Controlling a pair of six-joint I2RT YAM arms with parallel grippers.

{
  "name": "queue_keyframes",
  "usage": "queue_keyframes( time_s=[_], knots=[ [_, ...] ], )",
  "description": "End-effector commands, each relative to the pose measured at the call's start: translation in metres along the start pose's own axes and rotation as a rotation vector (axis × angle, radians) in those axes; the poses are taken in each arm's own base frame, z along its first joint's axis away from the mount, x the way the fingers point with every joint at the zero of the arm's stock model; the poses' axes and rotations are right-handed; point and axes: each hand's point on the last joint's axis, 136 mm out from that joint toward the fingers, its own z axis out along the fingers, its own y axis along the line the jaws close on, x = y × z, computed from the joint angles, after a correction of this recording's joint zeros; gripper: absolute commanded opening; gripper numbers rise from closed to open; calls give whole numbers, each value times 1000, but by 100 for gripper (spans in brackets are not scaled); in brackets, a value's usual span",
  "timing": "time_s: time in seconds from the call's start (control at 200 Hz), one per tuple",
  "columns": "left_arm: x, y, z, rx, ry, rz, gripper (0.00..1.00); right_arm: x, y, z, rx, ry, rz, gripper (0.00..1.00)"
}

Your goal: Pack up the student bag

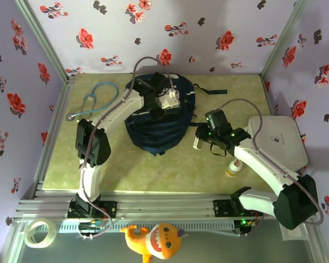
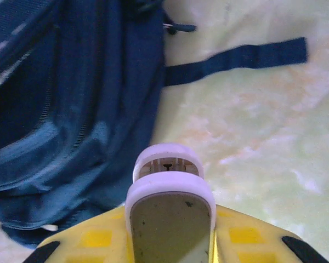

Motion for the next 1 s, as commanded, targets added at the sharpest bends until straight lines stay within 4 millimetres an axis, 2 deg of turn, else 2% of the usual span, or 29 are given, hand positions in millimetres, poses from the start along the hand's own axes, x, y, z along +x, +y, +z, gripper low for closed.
queue_keyframes(
  time_s=[0.0, 0.13, 0.23, 0.315, 0.44, 0.65, 0.83, 0.94, 0.995],
  knots=[
    [-34, -3, -39, 29, -166, -115, 0, -27, 44, -14, -210, -83, 24, 24],
    [-71, 10, -78, -2, -350, -265, 0, -46, 77, -25, -361, -134, 60, 24],
    [-88, 18, -100, -11, -449, -368, 0, -61, 97, -29, -443, -162, 108, 24],
    [-97, 22, -113, -12, -505, -424, 0, -72, 106, -26, -464, -172, 175, 24],
    [-103, 26, -128, -7, -548, -485, 0, -88, 108, -19, -464, -204, 281, 25],
    [-107, 28, -143, 18, -579, -549, 0, -105, 123, 0, -501, -190, 372, 26],
    [-109, 34, -148, 134, -620, -620, 0, -117, 122, 25, -464, -214, 403, 26],
    [-105, 41, -145, 195, -628, -674, 0, -131, 117, 36, -437, -227, 397, 31],
    [-105, 41, -144, 216, -629, -680, 0, -134, 123, 42, -464, -205, 398, 36]
  ],
)
